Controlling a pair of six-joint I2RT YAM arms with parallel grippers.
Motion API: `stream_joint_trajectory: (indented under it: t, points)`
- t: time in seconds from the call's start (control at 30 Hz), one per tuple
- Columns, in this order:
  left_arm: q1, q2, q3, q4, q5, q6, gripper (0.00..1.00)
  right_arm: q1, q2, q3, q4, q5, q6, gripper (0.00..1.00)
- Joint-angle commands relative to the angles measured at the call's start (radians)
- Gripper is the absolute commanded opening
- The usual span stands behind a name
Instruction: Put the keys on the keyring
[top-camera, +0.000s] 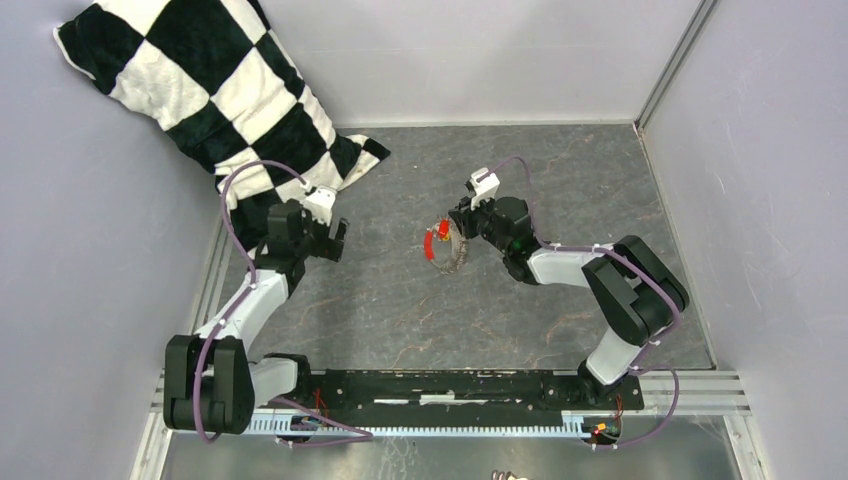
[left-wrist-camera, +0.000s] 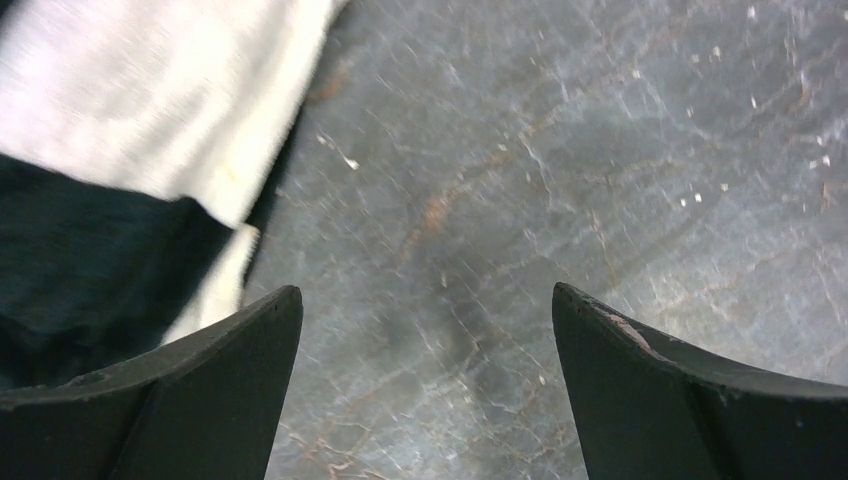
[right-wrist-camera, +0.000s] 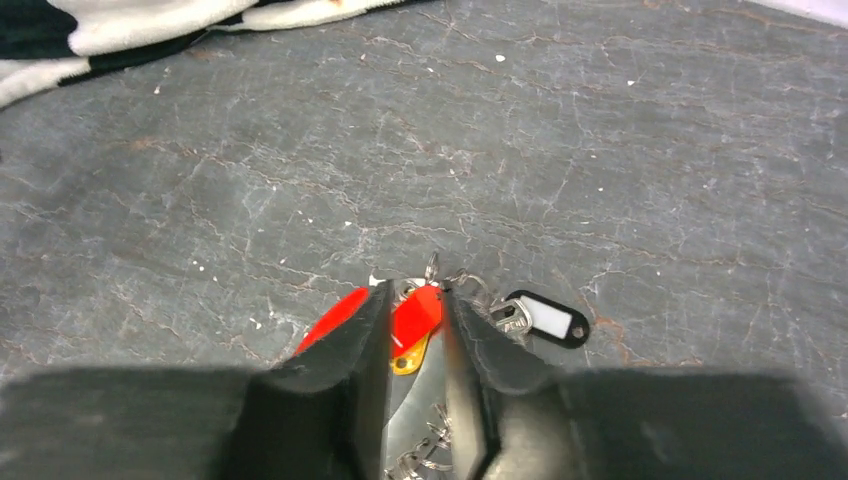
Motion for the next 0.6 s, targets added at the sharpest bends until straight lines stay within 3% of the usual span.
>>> stream_joint_trajectory:
  t: [0.0, 0.03, 0.1, 0.27, 0.43, 0.5, 0.57]
  points:
    - [0.01, -0.031, -0.106, 0.205, 0.102, -0.027, 1.0, -0.011, -0.008, -0.001, 0.042, 0.019, -0.02, 0.4]
    - [0.01, -0.038, -0.123, 0.231, 0.119, -0.034, 1.0, -0.012, -0.014, -0.001, 0.022, 0.034, -0.031, 0.53]
    - [0.01, -0.043, -0.15, 0.28, 0.128, -0.051, 1.0, -0.014, -0.049, -0.02, -0.016, 0.059, -0.046, 0.98]
    - [0.014, -0.003, -0.203, 0.419, 0.138, -0.11, 1.0, -0.013, -0.307, -0.268, -0.017, 0.267, 0.001, 0.98]
    - [0.017, 0.075, -0.281, 0.669, 0.127, -0.195, 1.0, -0.014, -0.525, -0.494, -0.067, 0.778, 0.029, 0.98]
    - [0.017, 0.114, -0.296, 0.743, 0.117, -0.227, 1.0, -0.016, -0.574, -0.573, -0.002, 0.888, -0.055, 0.98]
    - [0.017, 0.15, -0.312, 0.81, 0.103, -0.238, 1.0, -0.021, -0.599, -0.626, 0.043, 1.002, -0.013, 0.98]
